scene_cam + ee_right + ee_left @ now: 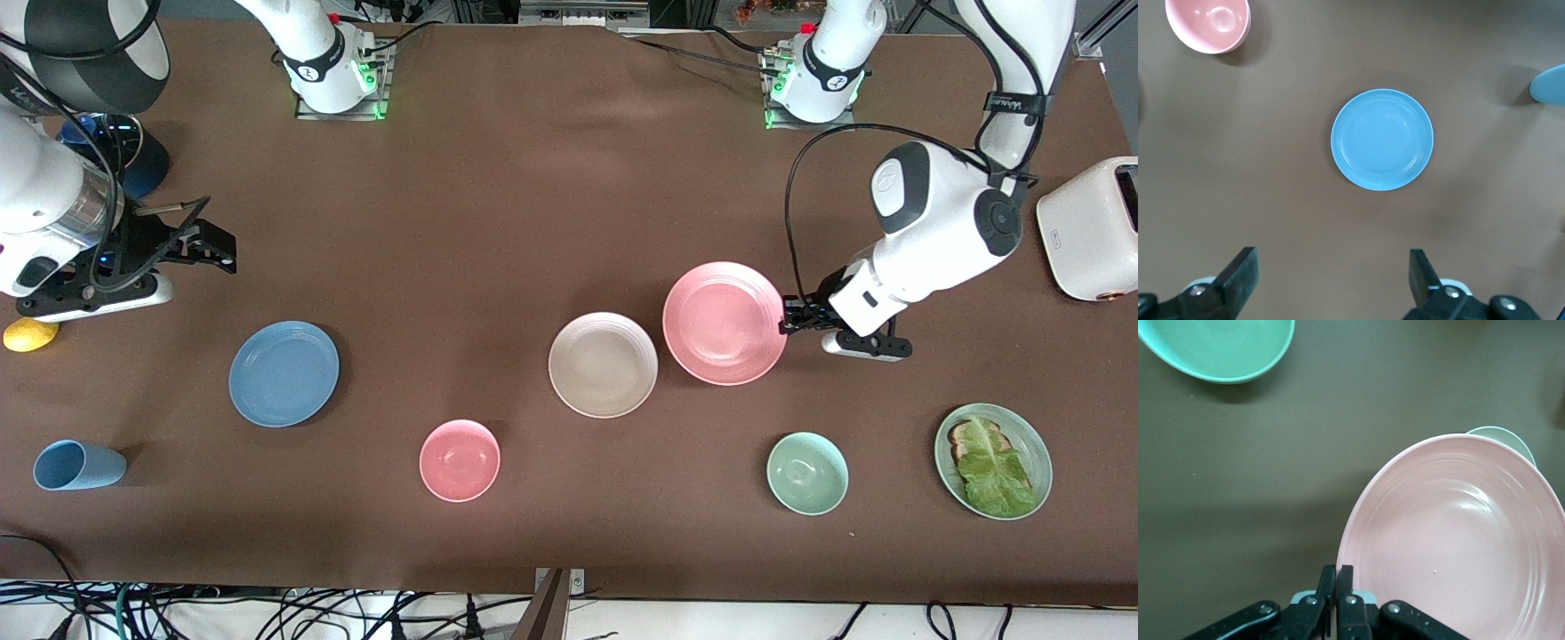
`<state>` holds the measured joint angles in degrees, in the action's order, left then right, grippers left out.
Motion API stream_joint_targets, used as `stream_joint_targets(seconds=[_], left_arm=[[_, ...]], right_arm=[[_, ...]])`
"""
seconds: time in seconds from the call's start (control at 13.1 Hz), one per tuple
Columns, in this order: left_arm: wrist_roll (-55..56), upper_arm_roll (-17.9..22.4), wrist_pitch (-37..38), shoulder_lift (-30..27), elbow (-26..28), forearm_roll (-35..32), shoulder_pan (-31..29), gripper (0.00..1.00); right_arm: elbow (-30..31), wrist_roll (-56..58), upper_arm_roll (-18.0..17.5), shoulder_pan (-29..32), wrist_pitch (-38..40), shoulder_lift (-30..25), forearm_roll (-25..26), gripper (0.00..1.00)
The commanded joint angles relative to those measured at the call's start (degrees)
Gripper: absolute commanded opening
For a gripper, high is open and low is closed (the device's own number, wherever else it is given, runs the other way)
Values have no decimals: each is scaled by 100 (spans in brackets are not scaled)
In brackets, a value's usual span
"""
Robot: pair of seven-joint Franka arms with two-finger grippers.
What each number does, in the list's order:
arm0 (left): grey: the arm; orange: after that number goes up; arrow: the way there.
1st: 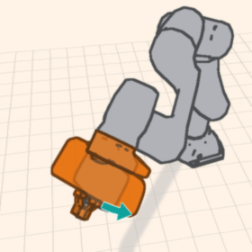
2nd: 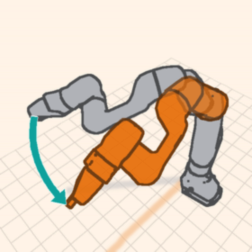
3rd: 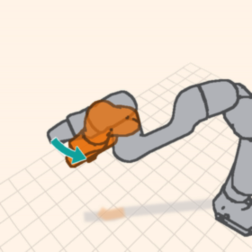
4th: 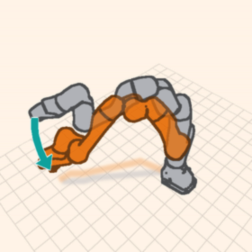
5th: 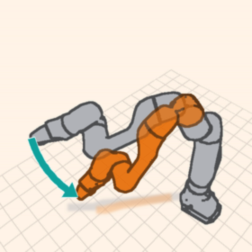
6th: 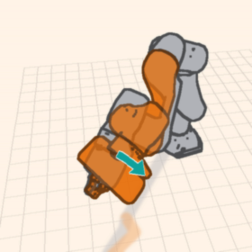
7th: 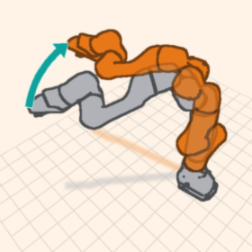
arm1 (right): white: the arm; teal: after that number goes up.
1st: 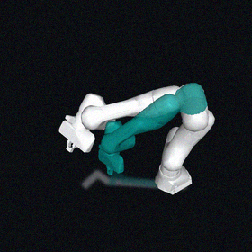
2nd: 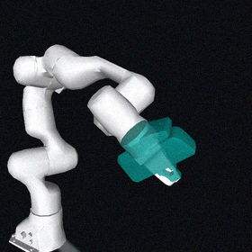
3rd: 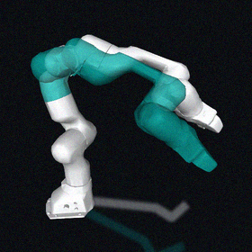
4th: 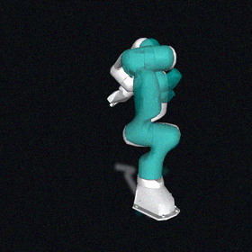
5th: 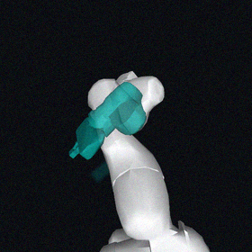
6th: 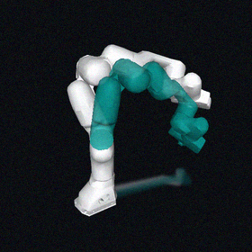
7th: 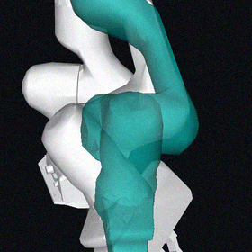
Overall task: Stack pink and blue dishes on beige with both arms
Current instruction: 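Lower the pink plate onto the beige plate with the left gripper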
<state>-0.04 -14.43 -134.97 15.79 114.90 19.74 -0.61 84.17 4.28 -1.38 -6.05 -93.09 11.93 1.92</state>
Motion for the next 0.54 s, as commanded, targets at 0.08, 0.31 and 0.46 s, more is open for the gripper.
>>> stream_joint_targets(seconds=[0.08,0.31,0.46], left_arm=[[854,98,-554,512,-293,-198,648,0],[1801,107,-1056,819,-311,-863,1043,0],[2680,177,-1154,1065,-573,-1461,1334,0]], right_arm=[[-77,29,-3,77,1,29,81,100],[-77,20,15,279,-8,47,2,100],[-42,29,15,279,-25,55,-51,100]])
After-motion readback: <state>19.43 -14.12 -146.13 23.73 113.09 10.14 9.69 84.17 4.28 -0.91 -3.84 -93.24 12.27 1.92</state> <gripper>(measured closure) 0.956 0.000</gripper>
